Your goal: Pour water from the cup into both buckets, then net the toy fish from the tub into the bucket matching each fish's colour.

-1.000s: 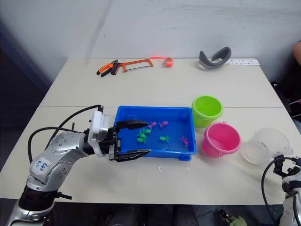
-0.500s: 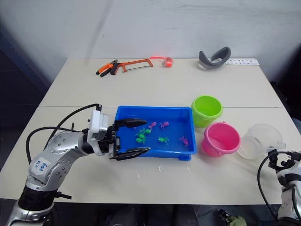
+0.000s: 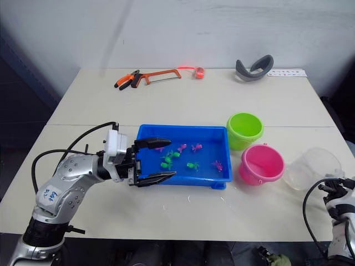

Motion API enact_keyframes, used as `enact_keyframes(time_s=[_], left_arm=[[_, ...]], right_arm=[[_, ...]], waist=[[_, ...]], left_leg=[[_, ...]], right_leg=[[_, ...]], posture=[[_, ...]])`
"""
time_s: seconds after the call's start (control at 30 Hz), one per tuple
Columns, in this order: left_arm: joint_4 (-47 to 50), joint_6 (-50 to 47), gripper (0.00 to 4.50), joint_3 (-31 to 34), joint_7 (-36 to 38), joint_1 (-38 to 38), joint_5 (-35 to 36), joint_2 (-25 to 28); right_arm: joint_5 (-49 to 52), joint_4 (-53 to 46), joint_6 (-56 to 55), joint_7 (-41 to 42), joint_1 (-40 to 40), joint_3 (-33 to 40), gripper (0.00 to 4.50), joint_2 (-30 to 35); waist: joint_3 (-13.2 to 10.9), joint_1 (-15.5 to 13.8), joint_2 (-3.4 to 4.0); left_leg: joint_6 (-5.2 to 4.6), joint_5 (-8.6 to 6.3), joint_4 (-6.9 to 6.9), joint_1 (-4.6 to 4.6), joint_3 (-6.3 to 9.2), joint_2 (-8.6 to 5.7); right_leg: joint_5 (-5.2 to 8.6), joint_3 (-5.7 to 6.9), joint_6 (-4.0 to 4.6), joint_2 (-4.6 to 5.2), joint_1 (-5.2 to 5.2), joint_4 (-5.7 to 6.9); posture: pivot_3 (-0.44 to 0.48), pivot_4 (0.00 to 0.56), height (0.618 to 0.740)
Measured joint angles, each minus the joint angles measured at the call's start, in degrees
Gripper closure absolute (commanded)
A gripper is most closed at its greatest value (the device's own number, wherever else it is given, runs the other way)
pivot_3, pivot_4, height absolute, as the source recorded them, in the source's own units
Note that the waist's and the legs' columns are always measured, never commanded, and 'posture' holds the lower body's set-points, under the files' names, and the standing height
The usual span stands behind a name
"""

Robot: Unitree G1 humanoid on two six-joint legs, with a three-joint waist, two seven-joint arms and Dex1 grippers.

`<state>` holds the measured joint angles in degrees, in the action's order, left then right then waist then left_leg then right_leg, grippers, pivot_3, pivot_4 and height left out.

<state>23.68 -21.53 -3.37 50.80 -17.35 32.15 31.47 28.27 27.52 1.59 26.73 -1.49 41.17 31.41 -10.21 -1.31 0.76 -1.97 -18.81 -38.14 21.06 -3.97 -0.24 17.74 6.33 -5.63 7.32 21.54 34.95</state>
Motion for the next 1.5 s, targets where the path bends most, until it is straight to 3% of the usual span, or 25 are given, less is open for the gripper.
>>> enact_keyframes(time_s=[0.27,0.63,0.93,1.5], left_arm=[[-3.4,0.9,0.0,-0.2,3.1,-0.9,0.0,-1.0],[-11.3,2.7,0.0,-2.5,8.2,-9.0,0.0,-6.1],[-13.4,-1.0,0.0,-3.9,8.9,-10.8,0.4,-7.5],[-13.4,-3.0,0.0,-4.3,7.5,-11.4,0.1,-8.9]], right_arm=[[-0.5,-15.6,0.9,-1.1,7.1,1.8,4.43,3.5],[-15.2,-38.3,2.7,-5.6,16.2,2.0,4.43,10.5],[-25.7,-43.2,1.9,-5.9,16.8,-0.7,4.43,11.0],[-41.0,-38.9,-8.5,-7.3,12.2,-7.2,4.43,14.0]], waist=[[-0.1,0.0,0.23],[-0.2,-0.2,0.16],[-0.2,-0.1,0.12],[-0.2,-0.1,0.11]], left_leg=[[0.01,0.0,0.02,0.0,-0.01,0.0],[0.01,0.01,0.02,0.04,-0.01,-0.02],[0.05,0.03,-0.01,0.04,-0.01,0.04],[0.1,0.07,-0.01,0.05,0.01,0.05]], right_leg=[[-0.01,0.0,-0.01,0.0,0.02,0.01],[-0.03,0.01,-0.07,-0.21,0.02,-0.01],[-0.04,-0.16,-0.08,-0.56,0.02,-0.02],[-0.04,-0.16,-0.09,-0.62,0.02,0.0]], posture=[[0.0,0.15,0.74],[0.0,0.15,0.74],[0.0,0.15,0.74],[0.0,0.15,0.74]])
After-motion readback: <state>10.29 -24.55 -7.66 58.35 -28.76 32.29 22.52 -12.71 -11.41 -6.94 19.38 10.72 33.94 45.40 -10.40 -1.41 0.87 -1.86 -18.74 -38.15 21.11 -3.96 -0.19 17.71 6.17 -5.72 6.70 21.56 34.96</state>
